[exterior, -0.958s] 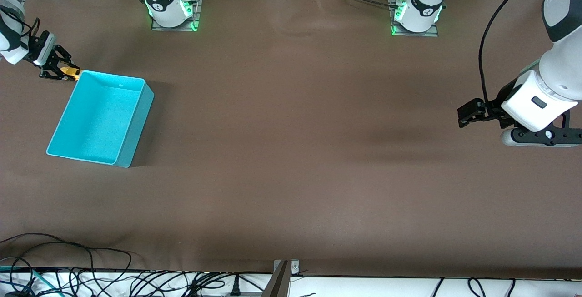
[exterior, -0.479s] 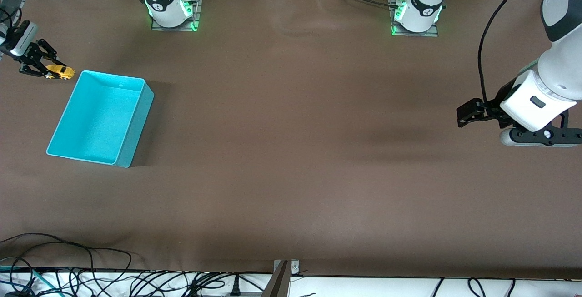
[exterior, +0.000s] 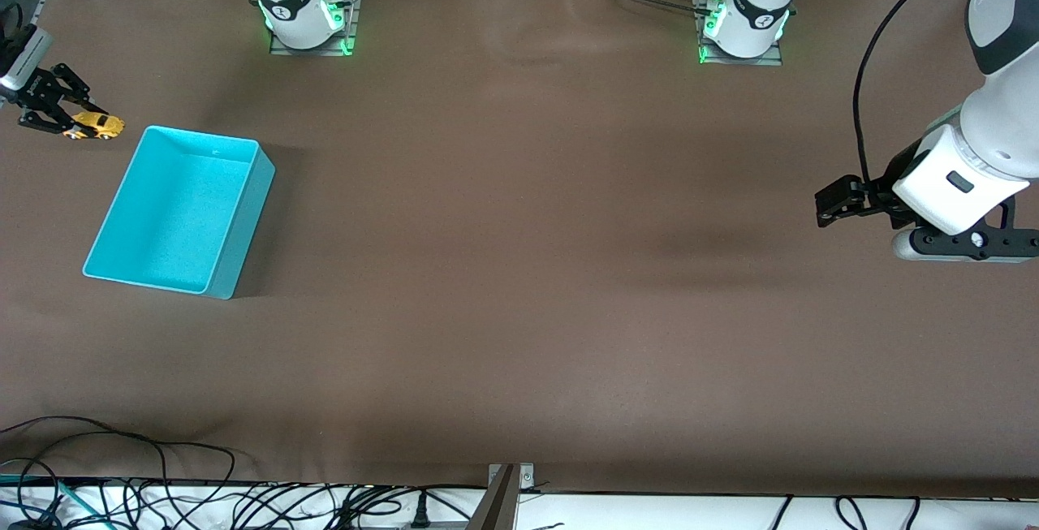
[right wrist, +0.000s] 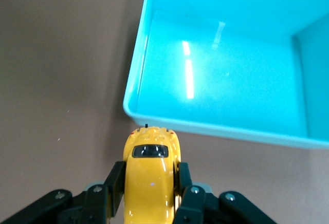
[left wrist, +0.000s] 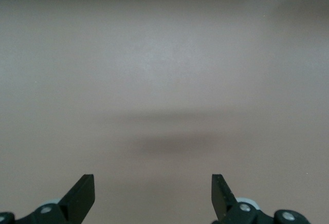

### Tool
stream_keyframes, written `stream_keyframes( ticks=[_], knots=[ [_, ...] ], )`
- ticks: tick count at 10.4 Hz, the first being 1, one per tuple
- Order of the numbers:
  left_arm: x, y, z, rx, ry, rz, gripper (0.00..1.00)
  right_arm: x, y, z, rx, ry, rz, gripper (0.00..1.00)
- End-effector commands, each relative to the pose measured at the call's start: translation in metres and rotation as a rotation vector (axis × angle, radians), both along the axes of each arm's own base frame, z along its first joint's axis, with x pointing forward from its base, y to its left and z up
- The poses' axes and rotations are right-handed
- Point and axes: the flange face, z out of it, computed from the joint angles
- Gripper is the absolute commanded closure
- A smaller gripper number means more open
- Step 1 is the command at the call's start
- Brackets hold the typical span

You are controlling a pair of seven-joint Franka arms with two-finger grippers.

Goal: Wind up and store yellow beetle car
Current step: 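Lift the car with the right gripper and lower it into the box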

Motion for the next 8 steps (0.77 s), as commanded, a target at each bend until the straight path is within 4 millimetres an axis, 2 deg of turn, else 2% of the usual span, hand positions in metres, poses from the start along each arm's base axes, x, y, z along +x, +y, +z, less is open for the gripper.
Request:
stream_keyframes(
  ticks=[1, 4, 5, 6, 7, 8],
  knots=[
    [0.001, 0.001, 0.006, 0.007, -0.005, -0.017, 0.00, 0.035, 0.025, 0.013, -0.036, 0.016, 0.126, 1.00],
    [0.001, 0.001, 0.006, 0.007, -0.004, -0.017, 0.00, 0.097, 0.102, -0.009, -0.142, 0.185, 0.234, 1.00],
    [0.001, 0.001, 0.006, 0.007, -0.005, -0.017, 0.00, 0.114, 0.123, -0.003, -0.171, 0.215, 0.288, 1.00],
    [0.001, 0.001, 0.006, 0.007, -0.004, -0.017, 0.00, 0.121, 0.136, -0.007, -0.125, 0.264, 0.309, 1.00],
    [0.001, 0.004, 0.006, 0.008, -0.005, -0.012, 0.00, 0.139, 0.162, 0.005, -0.128, 0.274, 0.303, 1.00],
    [0.001, 0.005, 0.006, 0.009, -0.004, -0.009, 0.00, 0.148, 0.179, 0.040, -0.180, 0.226, 0.281, 1.00]
  ],
)
